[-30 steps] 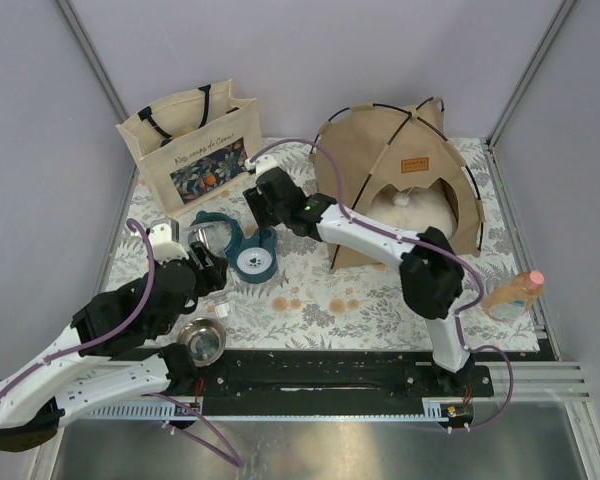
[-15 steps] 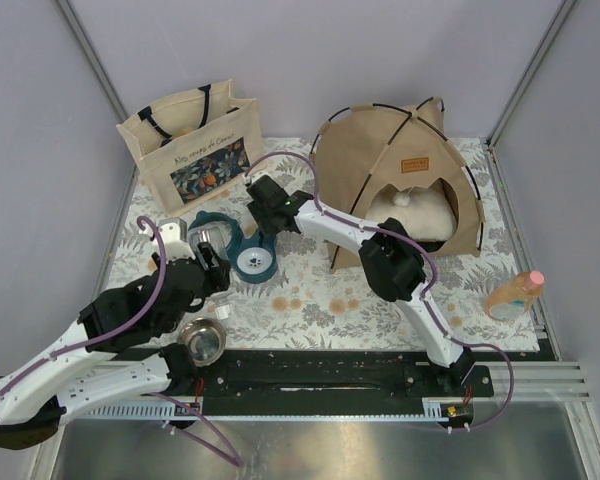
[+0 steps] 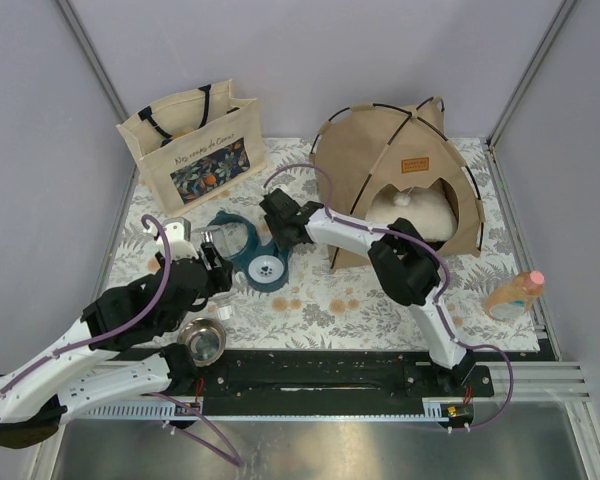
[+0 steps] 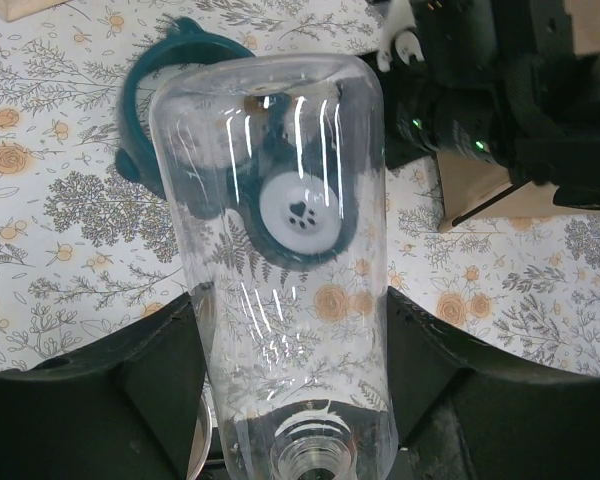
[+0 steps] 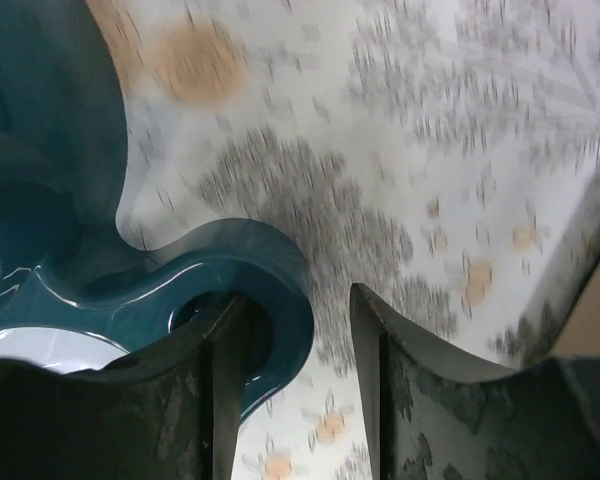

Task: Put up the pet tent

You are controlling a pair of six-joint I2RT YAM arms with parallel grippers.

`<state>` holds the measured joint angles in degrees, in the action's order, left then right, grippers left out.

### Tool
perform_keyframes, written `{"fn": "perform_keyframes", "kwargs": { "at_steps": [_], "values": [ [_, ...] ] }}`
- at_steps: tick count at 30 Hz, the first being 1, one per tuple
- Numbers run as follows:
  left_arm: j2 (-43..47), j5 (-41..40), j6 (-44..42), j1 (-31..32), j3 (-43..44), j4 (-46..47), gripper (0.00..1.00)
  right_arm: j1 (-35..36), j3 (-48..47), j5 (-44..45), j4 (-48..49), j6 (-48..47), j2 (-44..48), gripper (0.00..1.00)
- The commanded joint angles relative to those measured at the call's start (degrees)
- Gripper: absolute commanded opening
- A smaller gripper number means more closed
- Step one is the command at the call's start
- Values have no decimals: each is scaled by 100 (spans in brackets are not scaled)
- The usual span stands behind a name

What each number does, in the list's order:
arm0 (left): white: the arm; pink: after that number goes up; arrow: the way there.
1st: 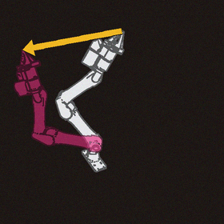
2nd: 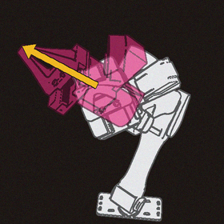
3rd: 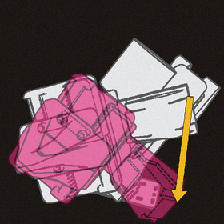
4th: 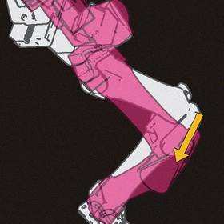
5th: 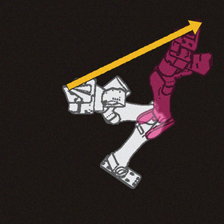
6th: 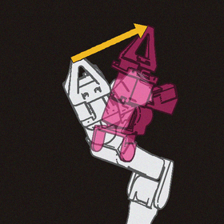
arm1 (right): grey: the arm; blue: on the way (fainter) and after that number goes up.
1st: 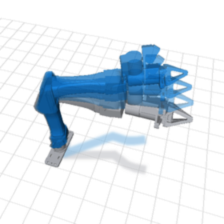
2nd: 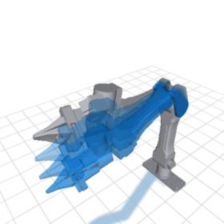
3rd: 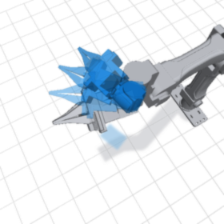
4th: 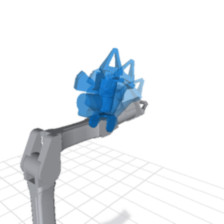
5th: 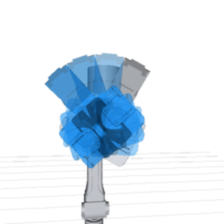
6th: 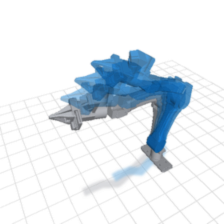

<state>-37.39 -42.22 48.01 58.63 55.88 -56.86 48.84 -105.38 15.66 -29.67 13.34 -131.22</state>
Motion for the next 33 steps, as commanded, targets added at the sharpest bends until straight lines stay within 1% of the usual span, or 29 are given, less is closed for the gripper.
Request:
{"fn": "perform_keyframes", "kwargs": {
  "at_steps": [1, 3, 4, 7, 8, 9, 11, 14, 18, 22, 24, 26, 28, 30, 33],
  "values": [
    [-41, 20, -72, -18, 160, 290, 67, -6, 1447, -387, 214, 493, 1008, 53],
    [-49, 20, -72, -18, 152, 307, 66, 20, 2106, -642, 522, 660, 1369, 57],
    [-49, 20, -81, -18, 143, 316, 66, 46, 2345, -730, 602, 835, 1519, 60],
    [-32, 38, -64, -18, 108, 333, 66, 204, 2864, -968, 672, 1152, 1836, 70],
    [-14, 47, -55, -10, 90, 342, 66, 275, 2952, -934, 638, 1275, 1915, 71],
    [3, 56, -55, -18, 73, 368, 67, 371, 2997, -951, 612, 1354, 1968, 73],
    [47, 73, -46, -18, 46, 377, 66, 564, 3024, -934, 568, 1399, 2065, 73],
    [109, 82, -46, -18, 37, 386, 66, 793, 2840, -627, 270, 1320, 2258, 74],
    [161, 91, -81, -18, 46, 377, 66, 820, 2856, -310, 155, 1267, 2758, 78],
    [153, 21, -72, -18, -59, 412, 66, 811, 2979, -169, 181, 1136, 3163, 79],
    [118, 3, -107, -27, -156, 518, 66, 820, 3050, -177, 172, 1013, 3260, 79],
    [21, 20, -99, -18, -200, 588, 66, 811, 3181, -405, 198, 890, 3365, 78],
    [-40, 3, -125, -27, -226, 658, 66, 811, 3400, -598, 321, 863, 3488, 74],
    [-49, 38, -230, -18, -340, 938, 66, 829, 3664, -722, 426, 880, 3655, 69],
    [-41, 134, -467, -27, -621, 1544, 66, 864, 4182, -923, 681, 1030, 3936, 56]
  ]
}}
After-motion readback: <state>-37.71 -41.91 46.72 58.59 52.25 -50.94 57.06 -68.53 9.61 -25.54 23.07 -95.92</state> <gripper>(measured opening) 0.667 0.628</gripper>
